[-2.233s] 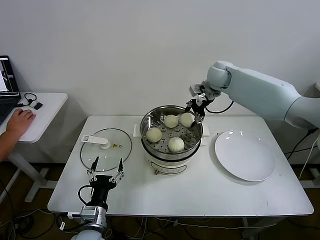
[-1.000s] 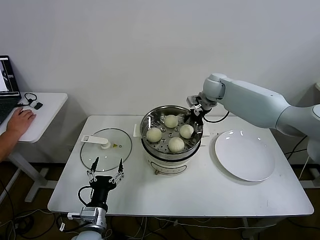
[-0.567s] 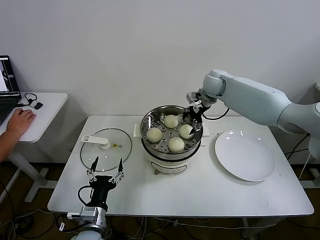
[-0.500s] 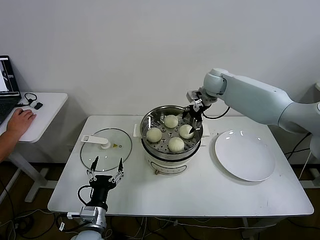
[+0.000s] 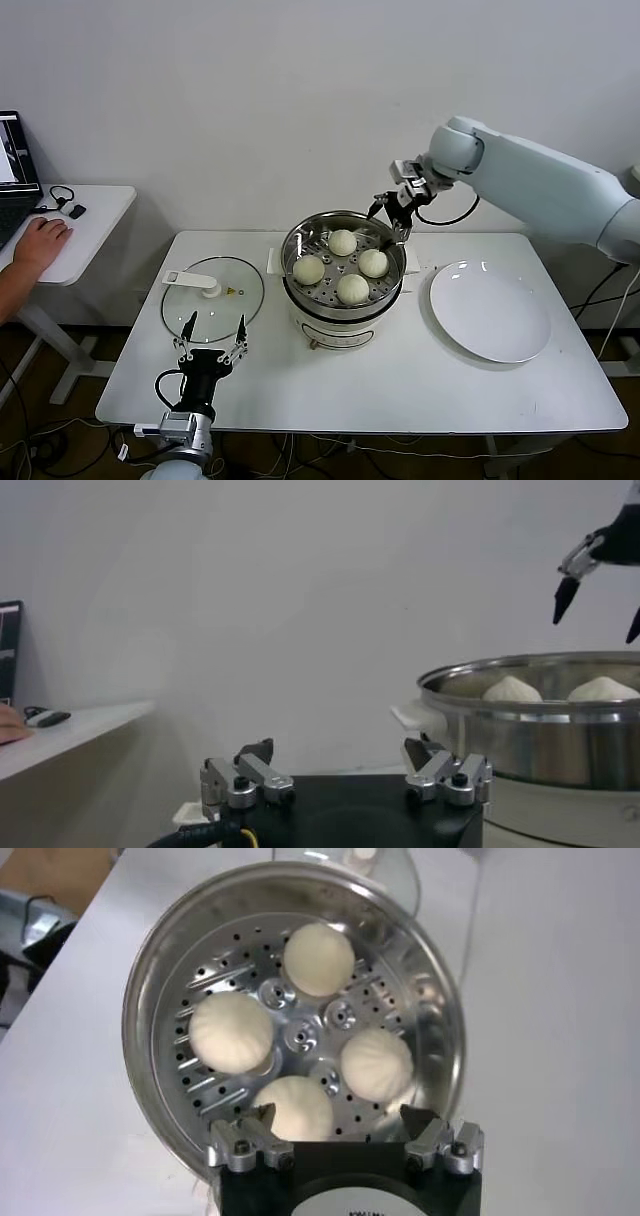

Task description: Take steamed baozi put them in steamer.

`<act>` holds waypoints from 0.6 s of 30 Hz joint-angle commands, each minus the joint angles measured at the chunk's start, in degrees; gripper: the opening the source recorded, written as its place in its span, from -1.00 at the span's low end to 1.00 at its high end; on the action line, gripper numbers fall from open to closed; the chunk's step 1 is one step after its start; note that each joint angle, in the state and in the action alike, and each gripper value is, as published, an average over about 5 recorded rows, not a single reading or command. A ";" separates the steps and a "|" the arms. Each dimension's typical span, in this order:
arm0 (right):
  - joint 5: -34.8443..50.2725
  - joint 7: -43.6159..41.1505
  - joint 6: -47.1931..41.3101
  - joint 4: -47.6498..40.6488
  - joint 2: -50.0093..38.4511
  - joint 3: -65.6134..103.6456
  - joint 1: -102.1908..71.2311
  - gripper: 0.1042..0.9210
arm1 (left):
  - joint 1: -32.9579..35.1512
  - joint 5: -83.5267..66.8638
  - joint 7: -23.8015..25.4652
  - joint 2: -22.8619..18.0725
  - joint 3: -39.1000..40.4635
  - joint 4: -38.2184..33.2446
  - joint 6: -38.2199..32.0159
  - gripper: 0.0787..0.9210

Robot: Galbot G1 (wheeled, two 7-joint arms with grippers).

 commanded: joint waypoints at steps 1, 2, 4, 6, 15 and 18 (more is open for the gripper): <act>-0.32 5.42 1.59 8.91 -16.13 13.33 -6.67 0.76 | -0.12 -0.07 0.06 0.14 -0.09 -0.15 0.10 0.77; -0.71 6.36 1.77 9.98 -17.89 16.39 -8.96 0.76 | -0.11 -0.08 0.08 0.17 -0.11 -0.16 0.10 0.77; -1.29 8.47 1.72 11.98 -20.92 22.67 -14.02 0.76 | -0.06 -0.08 0.10 0.22 -0.11 -0.14 0.09 0.77; -1.85 10.93 1.53 14.20 -23.86 30.37 -21.09 0.76 | 0.05 -0.04 0.12 0.25 -0.05 -0.16 0.06 0.77; -2.72 19.14 5.00 21.99 -30.51 58.19 -52.25 0.76 | 0.56 0.09 0.16 0.22 0.09 -0.17 -0.07 0.77; -2.64 22.39 5.62 24.11 -28.34 71.66 -65.02 0.76 | 0.83 0.30 0.14 0.10 0.20 -0.17 -0.25 0.77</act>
